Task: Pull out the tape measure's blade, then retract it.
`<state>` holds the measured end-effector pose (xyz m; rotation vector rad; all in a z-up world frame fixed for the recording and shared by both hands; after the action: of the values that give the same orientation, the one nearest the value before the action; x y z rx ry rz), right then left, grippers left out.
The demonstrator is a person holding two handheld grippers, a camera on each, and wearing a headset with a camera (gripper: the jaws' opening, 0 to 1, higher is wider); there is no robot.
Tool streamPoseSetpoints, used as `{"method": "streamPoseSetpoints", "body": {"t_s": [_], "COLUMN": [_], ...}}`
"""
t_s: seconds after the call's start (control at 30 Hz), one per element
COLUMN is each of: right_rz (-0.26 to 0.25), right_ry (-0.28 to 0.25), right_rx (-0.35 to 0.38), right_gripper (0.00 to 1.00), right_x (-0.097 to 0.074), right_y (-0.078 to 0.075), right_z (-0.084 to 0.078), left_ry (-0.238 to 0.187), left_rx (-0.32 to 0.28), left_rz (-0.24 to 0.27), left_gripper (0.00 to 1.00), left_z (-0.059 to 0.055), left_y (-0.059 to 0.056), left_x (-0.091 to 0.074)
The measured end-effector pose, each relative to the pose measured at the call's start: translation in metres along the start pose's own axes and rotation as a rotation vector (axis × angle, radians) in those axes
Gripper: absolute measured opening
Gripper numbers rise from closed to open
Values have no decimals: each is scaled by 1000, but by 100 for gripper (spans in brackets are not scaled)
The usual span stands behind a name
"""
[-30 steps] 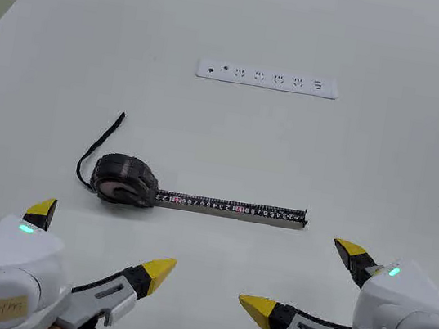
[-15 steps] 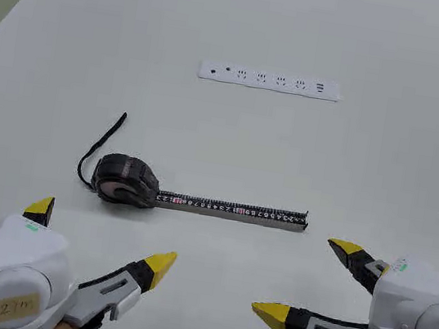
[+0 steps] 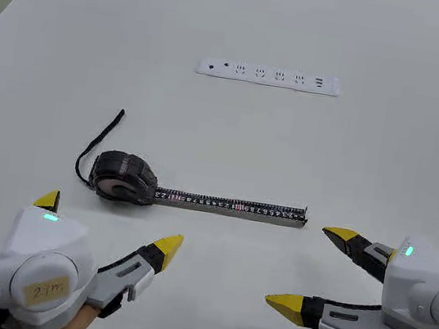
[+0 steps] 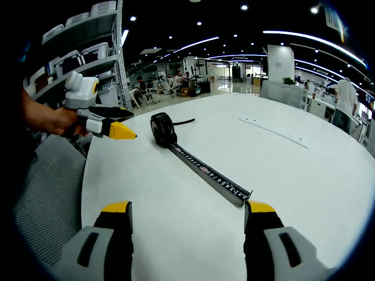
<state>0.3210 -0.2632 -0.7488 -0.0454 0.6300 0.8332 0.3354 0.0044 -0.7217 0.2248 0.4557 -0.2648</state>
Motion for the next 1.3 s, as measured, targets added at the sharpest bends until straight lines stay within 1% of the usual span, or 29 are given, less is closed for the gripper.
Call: {"method": "streamPoseSetpoints", "body": {"t_s": [0.1, 0.2, 0.3, 0.4, 0.47, 0.53, 0.63, 0.73, 0.87, 0.93, 1.0, 1.13, 1.23, 1.3], "right_rz": [22, 42, 49, 54, 63, 68, 80, 86, 103, 110, 115, 119, 127, 128], "right_ry": [-5, 12, 16, 4, 10, 16, 19, 18, 37, 47, 56, 69, 79, 82], "right_rx": [-25, -54, -76, -95, -115, -129, -126, -136, -168, -180, -191, -204, -220, -223], "right_gripper": [75, 73, 71, 68, 65, 64, 61, 57, 52, 51, 45, 43, 39, 36], "right_x": [1, 4, 6, 7, 9, 12, 15, 16, 21, 24, 26, 31, 34, 35], "right_y": [-6, -12, -18, -25, -30, -36, -42, -44, -48, -51, -54, -62, -65, -66], "right_z": [3, 1, 2, 4, 4, 4, 5, 8, 9, 10, 11, 12, 12, 11], "left_ry": [-2, 2, 2, 11, 21, 28, 39, 49, 58, 61, 60, 62, 67, 69], "left_rx": [-2, -17, -15, -10, -9, -11, -18, -20, -32, -34, -39, -50, -58, -61], "left_rz": [10, 23, 31, 33, 36, 39, 42, 44, 50, 52, 57, 67, 76, 78], "left_gripper": [96, 96, 96, 96, 95, 94, 93, 92, 90, 90, 89, 88, 86, 86], "left_z": [1, 1, 1, -1, -4, -6, -9, -11, -12, -12, -11, -9, -9, -9], "left_y": [2, 3, 5, 6, 7, 8, 10, 11, 13, 13, 14, 16, 19, 20], "left_x": [6, 11, 14, 19, 21, 24, 27, 29, 33, 36, 39, 46, 52, 53]}}
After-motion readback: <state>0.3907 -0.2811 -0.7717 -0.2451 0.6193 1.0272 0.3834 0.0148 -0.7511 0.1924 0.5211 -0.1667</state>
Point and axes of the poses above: the centre of the closed fingertips' face, and the gripper's own axes: x roughly forward along the fingers, y roughly to its left, z roughly out of its top, the point moved 5 cm from there along -x, roughly backward along the fingers, and after that the axes turned 9 degrees about x, right-handed, at the moved point
